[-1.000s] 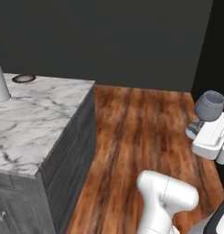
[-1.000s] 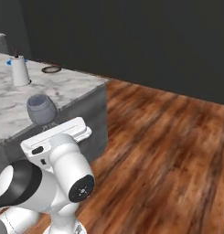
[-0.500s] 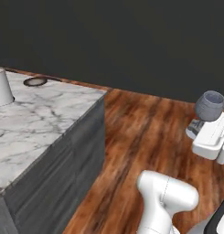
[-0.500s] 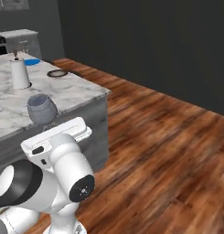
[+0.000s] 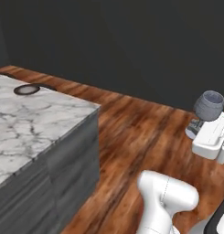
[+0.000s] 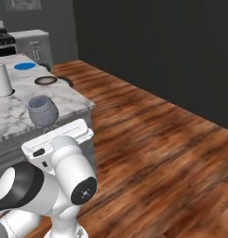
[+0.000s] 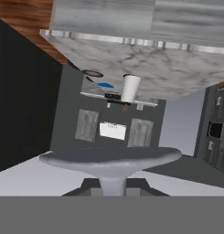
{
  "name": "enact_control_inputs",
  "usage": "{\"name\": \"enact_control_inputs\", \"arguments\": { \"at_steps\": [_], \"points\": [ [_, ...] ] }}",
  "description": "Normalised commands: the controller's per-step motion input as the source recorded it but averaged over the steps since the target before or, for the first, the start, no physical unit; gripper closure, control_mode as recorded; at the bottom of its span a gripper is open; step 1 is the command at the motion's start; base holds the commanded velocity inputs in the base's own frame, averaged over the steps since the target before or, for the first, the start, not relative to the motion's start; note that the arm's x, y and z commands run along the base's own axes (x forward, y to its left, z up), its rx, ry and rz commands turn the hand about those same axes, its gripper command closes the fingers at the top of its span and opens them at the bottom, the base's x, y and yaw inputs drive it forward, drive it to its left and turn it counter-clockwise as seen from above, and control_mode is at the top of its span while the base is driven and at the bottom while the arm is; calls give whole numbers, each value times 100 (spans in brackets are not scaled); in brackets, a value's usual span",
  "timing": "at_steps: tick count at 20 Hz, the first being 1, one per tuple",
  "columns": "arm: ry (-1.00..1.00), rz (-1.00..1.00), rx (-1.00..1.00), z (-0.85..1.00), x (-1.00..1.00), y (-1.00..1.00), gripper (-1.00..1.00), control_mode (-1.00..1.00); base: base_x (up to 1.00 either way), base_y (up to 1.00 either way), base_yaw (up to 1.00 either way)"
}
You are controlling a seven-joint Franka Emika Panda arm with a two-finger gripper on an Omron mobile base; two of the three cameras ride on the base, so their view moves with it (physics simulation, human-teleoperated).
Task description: Retrieve the wine glasses from the counter and place one next to each plate.
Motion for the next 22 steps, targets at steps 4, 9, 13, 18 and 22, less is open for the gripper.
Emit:
{"name": "enact_control_inputs", "arguments": {
  "at_steps": [4, 9, 13, 18, 22],
  "points": [
    [0, 0, 0, 0, 0, 0, 100, 100, 79, -100, 25],
    [0, 0, 0, 0, 0, 0, 100, 100, 84, -100, 26],
    [0, 0, 0, 0, 0, 0, 100, 100, 88, -100, 32],
    [0, 0, 0, 0, 0, 0, 100, 100, 77, -89, 56],
    [0, 0, 0, 0, 0, 0, 100, 100, 64, -84, 62]
  ]
}}
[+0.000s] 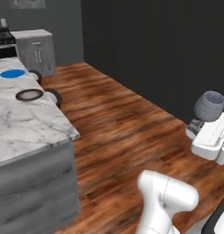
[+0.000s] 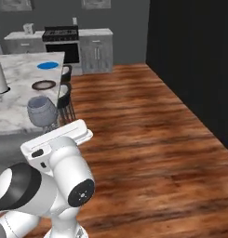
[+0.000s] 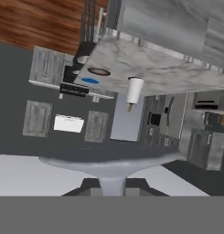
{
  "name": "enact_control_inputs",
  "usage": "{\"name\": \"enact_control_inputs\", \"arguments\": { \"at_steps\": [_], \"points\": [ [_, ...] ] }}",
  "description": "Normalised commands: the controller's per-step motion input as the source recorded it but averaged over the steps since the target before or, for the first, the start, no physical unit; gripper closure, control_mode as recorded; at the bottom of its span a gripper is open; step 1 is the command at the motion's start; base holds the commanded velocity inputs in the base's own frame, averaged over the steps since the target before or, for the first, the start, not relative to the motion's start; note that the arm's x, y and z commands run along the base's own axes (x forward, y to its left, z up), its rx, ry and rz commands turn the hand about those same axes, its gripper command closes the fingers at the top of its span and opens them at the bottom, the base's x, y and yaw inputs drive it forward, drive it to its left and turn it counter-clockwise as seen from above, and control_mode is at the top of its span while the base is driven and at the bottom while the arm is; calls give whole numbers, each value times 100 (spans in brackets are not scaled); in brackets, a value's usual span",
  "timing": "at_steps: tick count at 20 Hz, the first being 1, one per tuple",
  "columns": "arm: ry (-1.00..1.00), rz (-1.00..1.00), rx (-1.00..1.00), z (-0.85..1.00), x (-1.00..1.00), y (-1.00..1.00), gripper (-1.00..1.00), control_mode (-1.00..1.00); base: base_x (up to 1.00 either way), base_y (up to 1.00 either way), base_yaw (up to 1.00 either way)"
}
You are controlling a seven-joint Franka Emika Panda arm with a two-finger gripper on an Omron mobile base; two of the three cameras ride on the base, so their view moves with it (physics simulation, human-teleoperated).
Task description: Retrieve the wine glasses from the counter and place one next to each plate.
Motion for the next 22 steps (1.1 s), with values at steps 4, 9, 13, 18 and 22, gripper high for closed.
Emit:
{"name": "enact_control_inputs", "arguments": {
  "at_steps": [4, 9, 13, 18, 22],
  "points": [
    [0, 0, 0, 0, 0, 0, 100, 100, 61, -85, 61],
    [0, 0, 0, 0, 0, 0, 100, 100, 58, -84, 60],
    [0, 0, 0, 0, 0, 0, 100, 100, 56, -96, 49],
    [0, 0, 0, 0, 0, 0, 100, 100, 56, -100, 40],
    [0, 0, 0, 0, 0, 0, 100, 100, 55, -100, 38]
  ]
}}
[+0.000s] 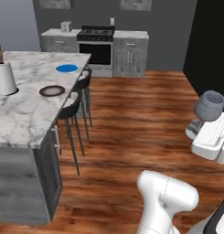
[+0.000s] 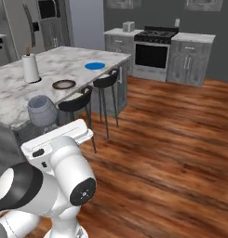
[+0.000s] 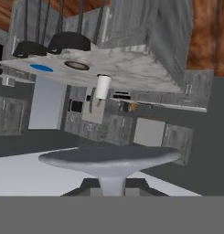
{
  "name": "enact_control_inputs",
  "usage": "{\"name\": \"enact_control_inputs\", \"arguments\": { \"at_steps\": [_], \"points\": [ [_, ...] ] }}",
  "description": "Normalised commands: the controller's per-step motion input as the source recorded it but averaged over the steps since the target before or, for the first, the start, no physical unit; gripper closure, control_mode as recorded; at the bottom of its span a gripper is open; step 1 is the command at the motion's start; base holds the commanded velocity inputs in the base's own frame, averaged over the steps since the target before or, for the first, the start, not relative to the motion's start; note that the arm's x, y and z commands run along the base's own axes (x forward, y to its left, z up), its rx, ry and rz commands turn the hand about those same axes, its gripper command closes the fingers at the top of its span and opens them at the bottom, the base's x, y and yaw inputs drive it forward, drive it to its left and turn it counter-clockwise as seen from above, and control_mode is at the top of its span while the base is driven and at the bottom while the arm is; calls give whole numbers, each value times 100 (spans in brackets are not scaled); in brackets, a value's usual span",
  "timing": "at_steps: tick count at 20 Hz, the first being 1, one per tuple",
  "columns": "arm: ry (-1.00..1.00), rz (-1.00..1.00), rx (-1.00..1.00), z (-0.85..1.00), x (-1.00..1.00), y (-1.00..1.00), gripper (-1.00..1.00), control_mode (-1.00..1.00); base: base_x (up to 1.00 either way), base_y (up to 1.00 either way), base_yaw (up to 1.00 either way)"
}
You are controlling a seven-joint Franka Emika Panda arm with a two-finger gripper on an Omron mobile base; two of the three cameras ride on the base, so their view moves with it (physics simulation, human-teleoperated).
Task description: Retrieve the wine glasses from the counter and place one next to each plate.
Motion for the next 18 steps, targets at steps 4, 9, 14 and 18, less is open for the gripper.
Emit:
{"name": "enact_control_inputs", "arguments": {
  "at_steps": [4, 9, 14, 18],
  "points": [
    [0, 0, 0, 0, 0, 0, 100, 100, 58, -100, 43],
    [0, 0, 0, 0, 0, 0, 100, 100, 60, -100, 48],
    [0, 0, 0, 0, 0, 0, 100, 100, 56, -99, 50],
    [0, 0, 0, 0, 0, 0, 100, 100, 56, -100, 47]
  ]
}}
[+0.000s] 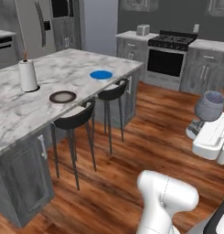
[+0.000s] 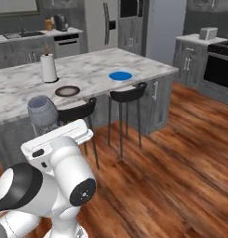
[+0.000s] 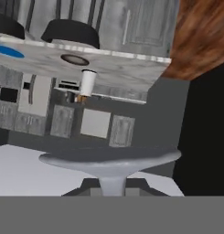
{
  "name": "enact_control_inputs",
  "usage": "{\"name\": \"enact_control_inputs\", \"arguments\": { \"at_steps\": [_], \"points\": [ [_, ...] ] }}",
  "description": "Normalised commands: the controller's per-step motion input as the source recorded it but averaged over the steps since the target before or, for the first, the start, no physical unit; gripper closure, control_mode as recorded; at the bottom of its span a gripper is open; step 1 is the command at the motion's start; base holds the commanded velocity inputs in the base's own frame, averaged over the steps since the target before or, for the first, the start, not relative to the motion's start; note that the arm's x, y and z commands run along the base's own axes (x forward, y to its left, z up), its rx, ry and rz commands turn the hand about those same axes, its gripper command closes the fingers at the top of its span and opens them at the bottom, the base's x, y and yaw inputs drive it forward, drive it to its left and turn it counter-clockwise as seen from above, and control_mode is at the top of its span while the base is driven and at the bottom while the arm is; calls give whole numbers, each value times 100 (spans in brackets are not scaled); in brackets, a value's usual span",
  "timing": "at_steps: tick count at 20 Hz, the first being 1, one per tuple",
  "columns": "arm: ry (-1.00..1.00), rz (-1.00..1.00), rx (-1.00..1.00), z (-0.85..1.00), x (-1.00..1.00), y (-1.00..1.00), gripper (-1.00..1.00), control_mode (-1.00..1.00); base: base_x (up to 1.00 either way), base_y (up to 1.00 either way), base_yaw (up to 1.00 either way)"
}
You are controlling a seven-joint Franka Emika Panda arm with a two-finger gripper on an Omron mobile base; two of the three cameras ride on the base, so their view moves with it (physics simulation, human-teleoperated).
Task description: Retrieve the wine glasses from the counter and place one next to each plate.
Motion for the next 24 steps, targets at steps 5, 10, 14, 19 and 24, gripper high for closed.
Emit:
{"name": "enact_control_inputs", "arguments": {
  "at_steps": [5, 10, 14, 19, 24],
  "points": [
    [0, 0, 0, 0, 0, 0, 100, 100, 59, -100, 51],
    [0, 0, 0, 0, 0, 0, 100, 100, 58, -96, 56],
    [0, 0, 0, 0, 0, 0, 100, 100, 56, -93, 57],
    [0, 0, 0, 0, 0, 0, 100, 100, 22, -100, 38],
    [0, 0, 0, 0, 0, 0, 100, 100, 36, -91, 27]
  ]
}}
